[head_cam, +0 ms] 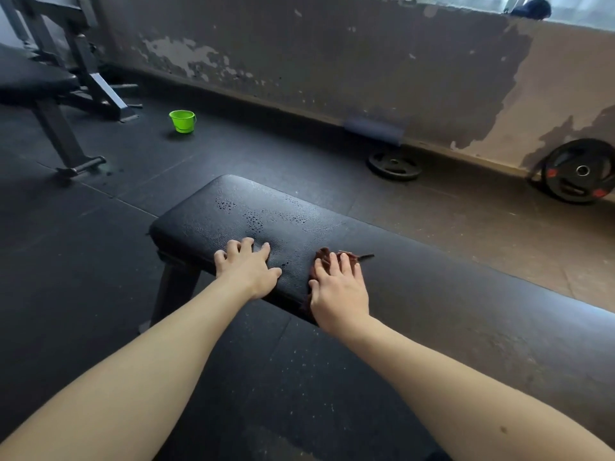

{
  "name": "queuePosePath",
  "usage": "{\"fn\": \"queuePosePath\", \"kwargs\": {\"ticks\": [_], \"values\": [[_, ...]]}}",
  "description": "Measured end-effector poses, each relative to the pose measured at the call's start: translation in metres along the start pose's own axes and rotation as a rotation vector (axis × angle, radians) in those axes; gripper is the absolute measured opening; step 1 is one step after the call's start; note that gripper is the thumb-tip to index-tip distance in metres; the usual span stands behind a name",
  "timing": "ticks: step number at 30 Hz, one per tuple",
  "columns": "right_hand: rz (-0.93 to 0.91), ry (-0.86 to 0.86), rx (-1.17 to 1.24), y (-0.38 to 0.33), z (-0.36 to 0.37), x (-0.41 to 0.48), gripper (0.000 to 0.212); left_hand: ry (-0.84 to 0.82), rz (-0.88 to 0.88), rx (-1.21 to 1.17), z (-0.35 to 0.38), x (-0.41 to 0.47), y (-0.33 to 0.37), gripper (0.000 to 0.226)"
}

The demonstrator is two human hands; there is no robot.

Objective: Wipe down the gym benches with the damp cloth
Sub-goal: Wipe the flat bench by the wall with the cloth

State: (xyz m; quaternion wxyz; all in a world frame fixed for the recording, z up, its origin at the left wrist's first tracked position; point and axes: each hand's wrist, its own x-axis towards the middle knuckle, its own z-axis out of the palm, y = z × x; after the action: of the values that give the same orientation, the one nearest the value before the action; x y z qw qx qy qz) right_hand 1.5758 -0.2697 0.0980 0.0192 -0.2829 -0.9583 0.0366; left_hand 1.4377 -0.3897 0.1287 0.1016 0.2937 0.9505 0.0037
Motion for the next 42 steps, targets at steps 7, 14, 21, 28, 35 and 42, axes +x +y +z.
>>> {"fn": "queuePosePath", "kwargs": {"ticks": [7,14,21,28,35,42], "values": [[-0.347,0.082,0.091,0.013,0.007,-0.027,0.068,0.035,0.052,0.022,-0.001,0.001,-0.009,0.064],[-0.45,0.182,0.022,0.024,0.013,-0.042,0.052,0.276,-0.082,-0.131,0.011,0.007,-0.064,0.056],[-0.417,0.023,0.114,-0.047,0.01,0.002,0.059,0.252,-0.087,-0.161,0.017,0.013,-0.069,0.053],[-0.45,-0.014,0.171,-0.052,0.004,0.017,0.051,0.203,-0.103,-0.153,0.011,0.007,-0.065,0.052],[-0.506,-0.023,0.133,0.006,0.0,-0.023,0.064,0.189,-0.09,-0.143,0.012,0.005,-0.064,0.061],[-0.406,0.003,0.126,-0.038,0.0,0.007,0.06,0.141,-0.112,-0.144,0.008,0.009,-0.062,0.062]]}}
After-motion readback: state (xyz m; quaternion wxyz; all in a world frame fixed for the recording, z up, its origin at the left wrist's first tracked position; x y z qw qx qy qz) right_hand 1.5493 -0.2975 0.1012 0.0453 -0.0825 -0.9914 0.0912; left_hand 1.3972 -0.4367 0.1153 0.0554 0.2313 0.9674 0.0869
